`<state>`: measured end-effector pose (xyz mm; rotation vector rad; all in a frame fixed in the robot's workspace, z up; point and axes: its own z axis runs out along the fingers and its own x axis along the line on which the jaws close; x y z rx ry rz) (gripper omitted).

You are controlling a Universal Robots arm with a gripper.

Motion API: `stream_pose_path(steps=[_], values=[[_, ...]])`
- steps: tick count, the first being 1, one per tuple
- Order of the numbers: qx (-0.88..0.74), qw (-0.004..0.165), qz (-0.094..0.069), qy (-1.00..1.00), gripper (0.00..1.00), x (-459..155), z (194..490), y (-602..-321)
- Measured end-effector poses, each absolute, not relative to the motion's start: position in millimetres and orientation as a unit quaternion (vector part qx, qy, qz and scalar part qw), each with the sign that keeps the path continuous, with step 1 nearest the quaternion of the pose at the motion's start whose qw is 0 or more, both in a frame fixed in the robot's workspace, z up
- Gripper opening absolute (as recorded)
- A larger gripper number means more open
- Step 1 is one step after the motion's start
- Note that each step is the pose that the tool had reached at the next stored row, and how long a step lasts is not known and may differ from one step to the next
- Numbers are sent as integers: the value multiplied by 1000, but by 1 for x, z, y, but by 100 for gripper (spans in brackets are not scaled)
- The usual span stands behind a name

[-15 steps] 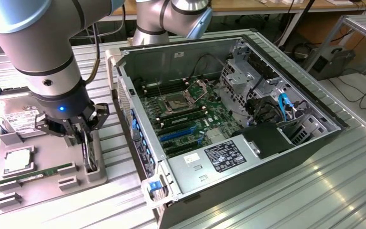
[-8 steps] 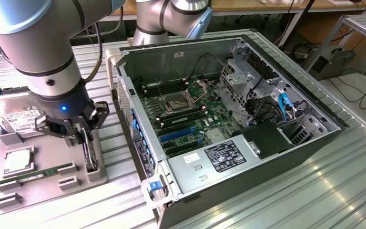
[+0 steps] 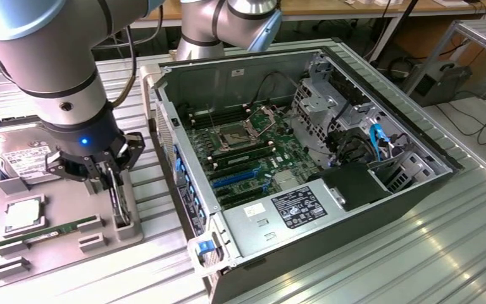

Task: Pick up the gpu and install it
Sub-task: 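Pick up the gpu and move the gpu toward the slot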

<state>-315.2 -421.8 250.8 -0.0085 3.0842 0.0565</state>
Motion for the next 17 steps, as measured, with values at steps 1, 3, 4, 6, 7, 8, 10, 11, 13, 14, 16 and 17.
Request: stream_pose_path(steps=[1, 3, 4, 6, 7, 8, 10, 11, 13, 14, 16, 17], values=[[-3, 28, 18, 999, 26, -315, 253, -422], [-3, 28, 18, 999, 26, -315, 257, -422], [-3, 28, 18, 999, 26, -315, 259, -422], [-3, 28, 18, 999, 26, -315, 265, -422], [-3, 28, 18, 999, 26, -315, 268, -422], [-3, 28, 18, 999, 26, -315, 271, -422], [-3, 28, 19, 999, 26, -315, 279, -422], [-3, 28, 19, 999, 26, -315, 284, -422], [-3, 27, 19, 999, 26, -315, 293, -423], [-3, 27, 19, 999, 26, -315, 298, -423], [-3, 27, 20, 999, 26, -315, 307, -424], [-3, 27, 21, 999, 26, -314, 315, -424]])
